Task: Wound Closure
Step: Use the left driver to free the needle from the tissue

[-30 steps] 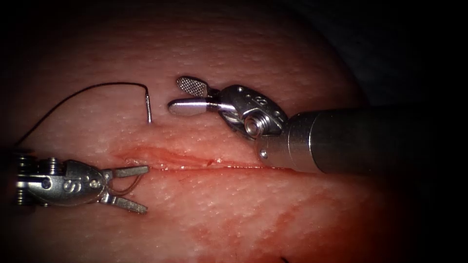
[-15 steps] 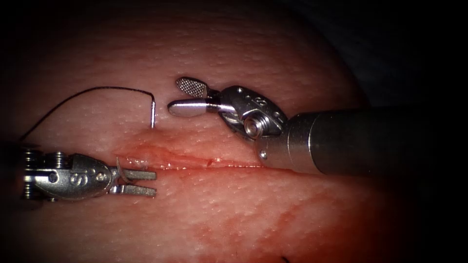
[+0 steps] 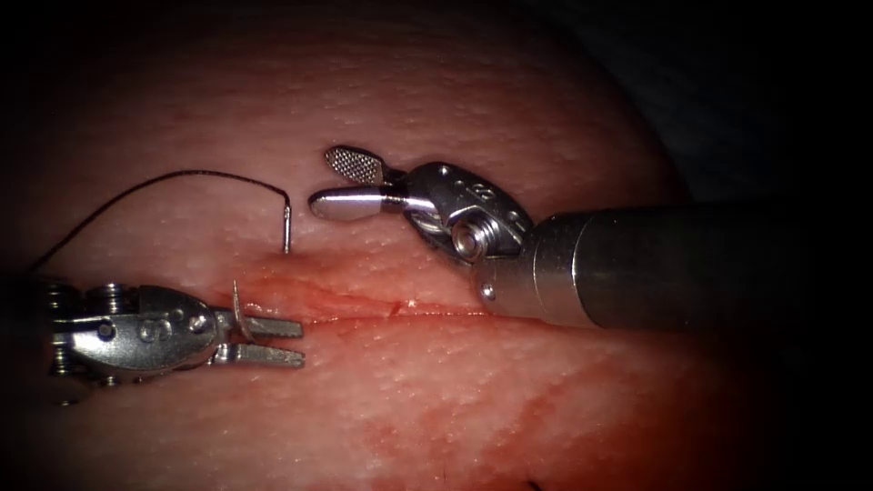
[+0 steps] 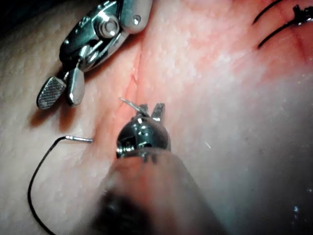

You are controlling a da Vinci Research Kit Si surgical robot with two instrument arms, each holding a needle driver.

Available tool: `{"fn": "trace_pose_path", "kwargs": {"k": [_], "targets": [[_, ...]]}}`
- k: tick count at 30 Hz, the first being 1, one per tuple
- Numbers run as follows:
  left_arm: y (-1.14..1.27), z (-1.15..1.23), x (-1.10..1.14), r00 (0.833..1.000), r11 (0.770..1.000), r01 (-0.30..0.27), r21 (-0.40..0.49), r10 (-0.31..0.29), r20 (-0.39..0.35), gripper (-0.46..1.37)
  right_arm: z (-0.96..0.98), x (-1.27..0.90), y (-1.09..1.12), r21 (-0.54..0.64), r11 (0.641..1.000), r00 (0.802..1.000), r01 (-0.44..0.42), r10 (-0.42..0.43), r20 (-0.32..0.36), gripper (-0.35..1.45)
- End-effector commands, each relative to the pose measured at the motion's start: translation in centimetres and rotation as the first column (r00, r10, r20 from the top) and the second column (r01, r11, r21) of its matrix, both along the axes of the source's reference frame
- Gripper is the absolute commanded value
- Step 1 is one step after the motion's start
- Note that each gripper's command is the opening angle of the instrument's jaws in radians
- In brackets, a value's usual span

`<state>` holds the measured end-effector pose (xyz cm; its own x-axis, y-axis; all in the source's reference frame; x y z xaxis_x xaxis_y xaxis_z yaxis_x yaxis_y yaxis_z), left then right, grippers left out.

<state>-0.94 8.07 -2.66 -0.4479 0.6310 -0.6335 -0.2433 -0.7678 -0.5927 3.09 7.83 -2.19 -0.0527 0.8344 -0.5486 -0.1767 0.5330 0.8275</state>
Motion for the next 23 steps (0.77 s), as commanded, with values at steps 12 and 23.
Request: {"fn": "trace_pose_path", "kwargs": {"k": [12, 23], "targets": [[0.01, 0.03, -0.01, 0.998, 0.993, 0.063, 0.097, -0.066, 0.02, -0.35, 0.0, 0.02, -0.01, 0.0, 1.0, 1.0, 0.003, -0.003, -0.003, 1.05], [0.01, 0.05, 0.0, 0.998, 0.994, 0.064, 0.089, -0.066, 0.023, -0.35, 0.0, 0.04, -0.01, 0.0, 1.0, 1.0, 0.004, -0.004, -0.004, 1.05]]}}
